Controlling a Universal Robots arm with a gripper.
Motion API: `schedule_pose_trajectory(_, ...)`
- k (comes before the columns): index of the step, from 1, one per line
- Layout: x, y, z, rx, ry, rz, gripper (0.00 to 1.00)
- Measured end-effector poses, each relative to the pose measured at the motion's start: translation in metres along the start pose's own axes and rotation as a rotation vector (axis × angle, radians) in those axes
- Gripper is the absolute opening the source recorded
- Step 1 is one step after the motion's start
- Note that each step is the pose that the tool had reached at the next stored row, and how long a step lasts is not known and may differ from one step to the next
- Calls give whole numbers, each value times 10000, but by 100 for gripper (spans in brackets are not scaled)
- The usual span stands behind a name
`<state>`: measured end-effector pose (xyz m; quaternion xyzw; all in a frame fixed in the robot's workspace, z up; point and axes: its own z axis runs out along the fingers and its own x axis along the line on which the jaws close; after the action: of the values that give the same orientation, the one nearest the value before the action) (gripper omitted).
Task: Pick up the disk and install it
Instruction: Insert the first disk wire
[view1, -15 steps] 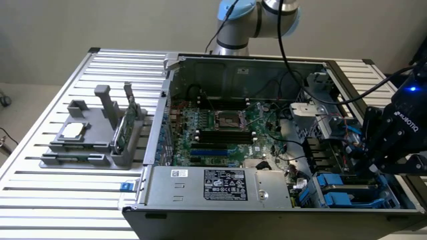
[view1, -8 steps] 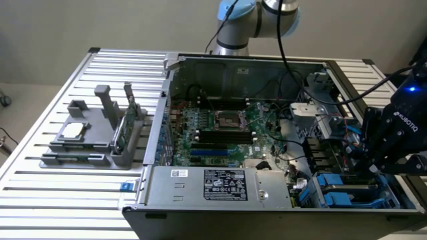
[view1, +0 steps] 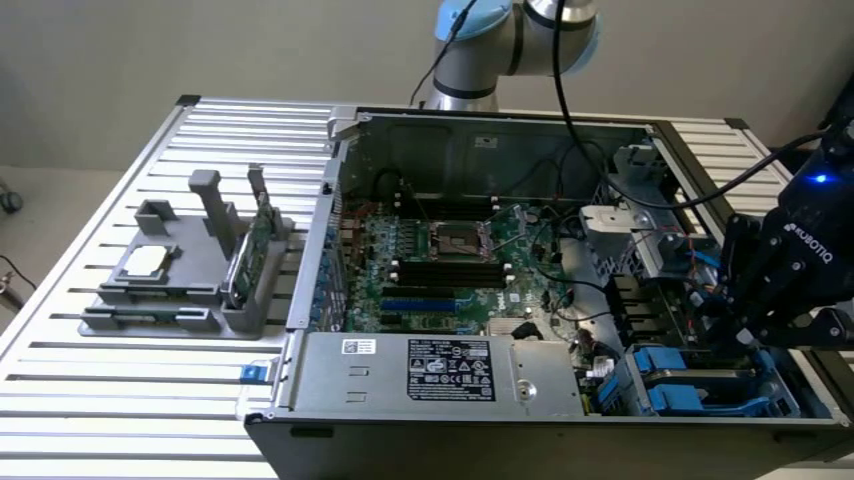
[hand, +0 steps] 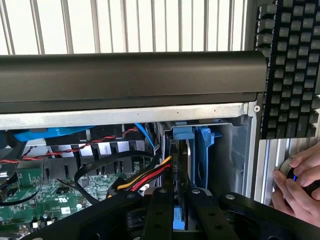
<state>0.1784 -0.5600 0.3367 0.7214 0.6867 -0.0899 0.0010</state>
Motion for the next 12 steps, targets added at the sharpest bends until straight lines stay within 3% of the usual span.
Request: schedule_pose_trajectory(12, 6, 23, 33, -6, -9, -52, 16)
